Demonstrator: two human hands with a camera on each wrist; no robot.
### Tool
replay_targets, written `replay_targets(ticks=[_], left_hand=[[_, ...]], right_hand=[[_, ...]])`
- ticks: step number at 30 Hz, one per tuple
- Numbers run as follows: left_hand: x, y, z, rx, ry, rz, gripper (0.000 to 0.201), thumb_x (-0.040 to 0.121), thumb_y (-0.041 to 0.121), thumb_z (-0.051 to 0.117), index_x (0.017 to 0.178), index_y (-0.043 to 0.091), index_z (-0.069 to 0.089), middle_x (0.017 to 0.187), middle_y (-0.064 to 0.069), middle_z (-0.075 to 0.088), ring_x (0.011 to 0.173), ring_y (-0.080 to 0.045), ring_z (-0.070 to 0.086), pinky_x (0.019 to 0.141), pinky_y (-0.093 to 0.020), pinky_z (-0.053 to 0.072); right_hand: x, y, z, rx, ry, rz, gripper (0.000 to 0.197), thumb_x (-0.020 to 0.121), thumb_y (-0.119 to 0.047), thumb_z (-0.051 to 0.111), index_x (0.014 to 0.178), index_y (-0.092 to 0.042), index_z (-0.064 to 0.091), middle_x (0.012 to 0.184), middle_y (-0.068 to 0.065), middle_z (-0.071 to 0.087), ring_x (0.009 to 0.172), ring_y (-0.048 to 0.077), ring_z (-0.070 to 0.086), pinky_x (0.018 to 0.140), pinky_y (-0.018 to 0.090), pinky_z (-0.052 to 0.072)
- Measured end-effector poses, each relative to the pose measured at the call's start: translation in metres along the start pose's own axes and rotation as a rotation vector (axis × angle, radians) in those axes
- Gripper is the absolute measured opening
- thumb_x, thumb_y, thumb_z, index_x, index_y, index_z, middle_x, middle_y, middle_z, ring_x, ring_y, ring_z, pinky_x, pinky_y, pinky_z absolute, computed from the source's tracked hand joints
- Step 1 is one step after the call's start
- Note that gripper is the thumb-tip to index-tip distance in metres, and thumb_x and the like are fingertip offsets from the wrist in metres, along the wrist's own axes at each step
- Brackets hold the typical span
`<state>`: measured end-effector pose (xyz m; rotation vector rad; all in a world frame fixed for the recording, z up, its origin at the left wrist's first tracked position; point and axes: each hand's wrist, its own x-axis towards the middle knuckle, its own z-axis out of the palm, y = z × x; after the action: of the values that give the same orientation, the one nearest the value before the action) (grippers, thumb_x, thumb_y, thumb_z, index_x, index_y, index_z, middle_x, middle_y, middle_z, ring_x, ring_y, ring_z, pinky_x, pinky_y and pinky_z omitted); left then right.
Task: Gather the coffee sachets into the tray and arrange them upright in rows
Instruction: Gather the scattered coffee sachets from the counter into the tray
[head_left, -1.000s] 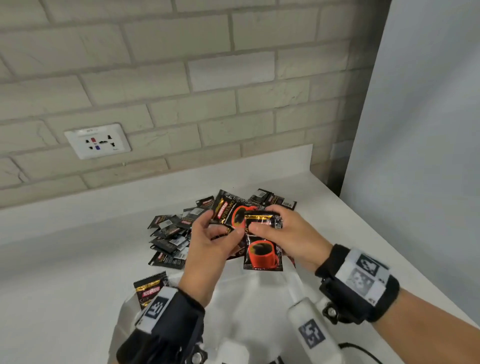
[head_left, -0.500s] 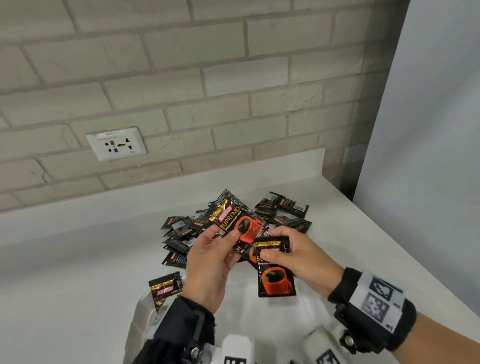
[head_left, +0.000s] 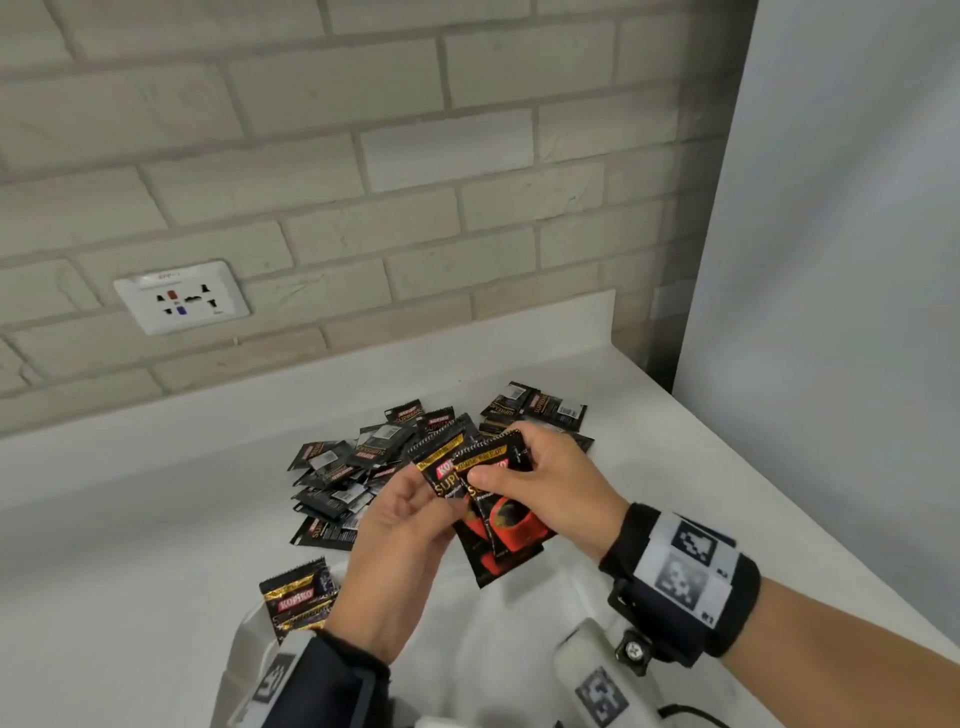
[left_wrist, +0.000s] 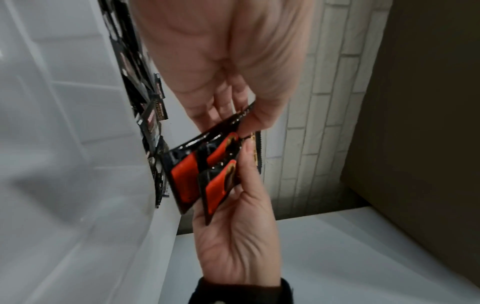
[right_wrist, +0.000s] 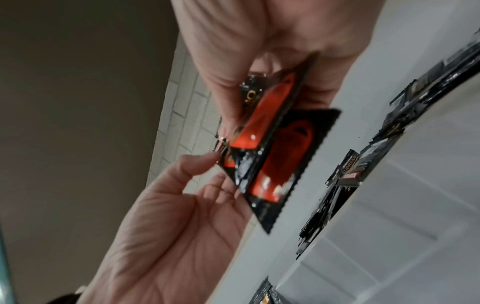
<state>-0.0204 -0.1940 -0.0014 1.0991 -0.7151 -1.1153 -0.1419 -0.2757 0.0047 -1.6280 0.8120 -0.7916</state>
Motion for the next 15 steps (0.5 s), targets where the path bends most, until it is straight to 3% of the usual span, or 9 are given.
replay_targets(ticks=[2, 3, 7, 9, 12, 15], left_hand=[[-0.003, 0.001, 0.001, -0.020, -0.010, -0.038, 0.022, 0.074, 0.002, 0.058, 0.095, 0.006, 0.060, 0.076, -0.004, 0.068, 0.064, -0.010, 0.064, 0.063, -0.025, 0.053], [-0.004, 0.001, 0.002, -0.006, -0.018, -0.074, 0.027, 0.072, 0.011, 0.060, 0.099, 0.006, 0.059, 0.082, -0.007, 0.069, 0.068, -0.012, 0.066, 0.064, -0.028, 0.052], [-0.009, -0.004, 0.006, 0.031, -0.022, -0.248, 0.044, 0.072, 0.025, 0.061, 0.111, 0.005, 0.052, 0.094, -0.017, 0.072, 0.079, -0.029, 0.071, 0.058, -0.037, 0.058], [-0.010, -0.005, 0.002, 0.072, 0.012, -0.245, 0.047, 0.070, 0.024, 0.062, 0.114, 0.008, 0.054, 0.097, -0.018, 0.071, 0.086, -0.034, 0.069, 0.069, -0.043, 0.057], [-0.012, 0.004, -0.005, 0.187, 0.067, -0.199, 0.052, 0.065, 0.030, 0.066, 0.114, 0.015, 0.057, 0.101, -0.012, 0.072, 0.099, -0.035, 0.065, 0.095, -0.054, 0.044], [-0.012, 0.016, -0.013, 0.276, 0.104, -0.170, 0.045, 0.063, 0.038, 0.065, 0.105, 0.023, 0.059, 0.097, -0.006, 0.073, 0.101, -0.033, 0.063, 0.101, -0.056, 0.038]], right_hand=[[0.000, 0.002, 0.002, 0.047, 0.013, -0.007, 0.019, 0.078, -0.013, 0.071, 0.091, -0.019, 0.058, 0.087, -0.006, 0.068, 0.078, 0.002, 0.065, 0.075, 0.020, 0.052], [-0.001, 0.002, 0.005, 0.055, 0.012, -0.005, 0.021, 0.078, -0.014, 0.072, 0.089, -0.021, 0.056, 0.084, -0.010, 0.065, 0.074, -0.003, 0.063, 0.071, 0.014, 0.050], [0.000, 0.008, 0.014, -0.071, -0.035, 0.023, 0.033, 0.079, -0.029, 0.070, 0.103, -0.025, 0.047, 0.099, -0.016, 0.052, 0.097, -0.002, 0.049, 0.083, 0.014, 0.040], [0.005, 0.005, 0.011, -0.098, -0.091, 0.033, 0.030, 0.080, -0.035, 0.067, 0.099, -0.029, 0.045, 0.103, -0.011, 0.053, 0.100, 0.003, 0.050, 0.087, 0.022, 0.043], [0.021, -0.012, -0.009, -0.236, -0.149, -0.002, 0.017, 0.087, -0.039, 0.055, 0.095, -0.028, 0.045, 0.097, -0.010, 0.053, 0.082, 0.003, 0.053, 0.068, 0.015, 0.042], [0.063, -0.017, -0.041, -0.553, -0.145, -0.011, 0.025, 0.092, -0.038, 0.048, 0.110, -0.020, 0.052, 0.110, -0.008, 0.054, 0.099, 0.009, 0.053, 0.082, 0.017, 0.042]])
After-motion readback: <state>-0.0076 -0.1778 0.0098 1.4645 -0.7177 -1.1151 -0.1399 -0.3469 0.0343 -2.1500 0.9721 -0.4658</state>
